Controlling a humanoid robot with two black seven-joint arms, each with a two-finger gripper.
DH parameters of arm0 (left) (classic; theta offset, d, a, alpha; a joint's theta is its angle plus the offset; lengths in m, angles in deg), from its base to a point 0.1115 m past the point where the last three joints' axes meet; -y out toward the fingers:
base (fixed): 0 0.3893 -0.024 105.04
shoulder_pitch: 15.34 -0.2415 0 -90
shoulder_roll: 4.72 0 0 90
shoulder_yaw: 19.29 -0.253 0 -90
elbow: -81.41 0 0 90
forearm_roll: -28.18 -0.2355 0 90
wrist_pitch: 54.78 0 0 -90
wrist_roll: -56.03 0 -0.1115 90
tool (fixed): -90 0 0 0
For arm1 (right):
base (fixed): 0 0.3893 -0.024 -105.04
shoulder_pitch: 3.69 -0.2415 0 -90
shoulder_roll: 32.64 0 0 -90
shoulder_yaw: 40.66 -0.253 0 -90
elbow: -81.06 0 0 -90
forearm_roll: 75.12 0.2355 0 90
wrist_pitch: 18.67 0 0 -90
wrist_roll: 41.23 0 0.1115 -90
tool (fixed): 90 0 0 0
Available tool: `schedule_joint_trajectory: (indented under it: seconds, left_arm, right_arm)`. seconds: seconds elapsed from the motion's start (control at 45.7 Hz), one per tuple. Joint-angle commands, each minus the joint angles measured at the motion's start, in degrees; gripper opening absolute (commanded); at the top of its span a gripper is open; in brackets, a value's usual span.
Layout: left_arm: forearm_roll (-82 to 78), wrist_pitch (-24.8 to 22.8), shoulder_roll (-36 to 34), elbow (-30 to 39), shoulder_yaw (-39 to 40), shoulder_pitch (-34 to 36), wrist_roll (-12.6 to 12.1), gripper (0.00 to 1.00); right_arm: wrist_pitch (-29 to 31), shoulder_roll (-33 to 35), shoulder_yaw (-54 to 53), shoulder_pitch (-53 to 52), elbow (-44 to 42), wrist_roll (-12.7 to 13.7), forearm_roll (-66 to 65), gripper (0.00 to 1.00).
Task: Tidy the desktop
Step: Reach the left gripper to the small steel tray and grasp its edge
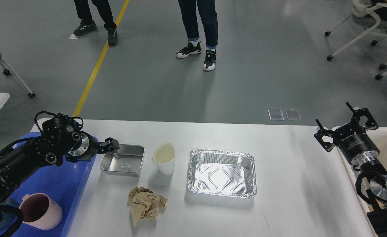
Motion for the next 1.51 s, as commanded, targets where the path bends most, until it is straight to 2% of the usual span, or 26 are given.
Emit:
schedule_joint_trajectory:
  seconds: [0.0,0.285,0.657,0.832,0.898,0.919,1.138,1.248,1.335,1.379,1.489]
  left_arm:
    - [-0.22,0.52,1.01,-0.01,-0.06,-0.26,0.04,0.90]
    - [-0.22,0.70,1.81,-0.80,-0.15,-0.35,-0.13,0.75]
    - [-0.22,-0.01,1.45,-0.80,-0.15,-1.05,-0.48,0.67]
    - [-0.13,-0.01,1.54,-0.89,-0.15,-1.40,-0.57,0.56]
    - [0.22,0.17,1.63,-0.89,-0.06,-1.84,-0.48,0.44]
    - [0.22,0.34,1.63,-0.98,-0.06,-1.93,-0.48,0.42]
    - [0.57,0.70,1.81,-2.47,-0.06,-2.02,-0.31,0.36]
    - [0.57,0.61,1.81,-2.56,-0.06,-1.93,-1.09,0.27]
    - [0.83,0.61,1.81,-2.56,-0.06,-1.93,-3.46,0.15]
    - [0.92,0.70,1.89,-2.56,-0.06,-1.93,-4.52,0.13]
    - [0.92,0.69,1.89,-2.56,-0.06,-1.93,-5.05,0.08]
  right_arm:
    - [0.27,0.02,0.00,0.20,-0.17,-0.04,0.00,1.00]
    - [0.27,-0.06,0.00,0.21,-0.26,-0.04,0.00,1.00]
    - [0.27,-0.59,0.18,0.29,-0.26,-0.04,0.00,1.00]
    - [0.27,-0.68,0.18,0.56,-0.26,-0.04,0.00,1.00]
    - [0.27,-0.68,0.18,0.56,-0.26,-0.04,0.00,1.00]
    - [0.27,-0.68,0.27,0.56,-0.26,-0.04,0.00,1.00]
    - [0.27,-0.68,0.36,0.56,-0.26,-0.04,0.00,1.00]
    - [0.27,-0.68,0.36,0.56,-0.35,-0.04,0.00,1.00]
    - [0.27,-0.68,0.36,0.56,-0.35,-0.04,0.00,1.00]
    - [0.27,-0.68,0.36,0.56,-0.35,-0.04,0.00,1.00]
    - [0.27,-0.68,0.36,0.56,-0.35,-0.04,0.00,1.00]
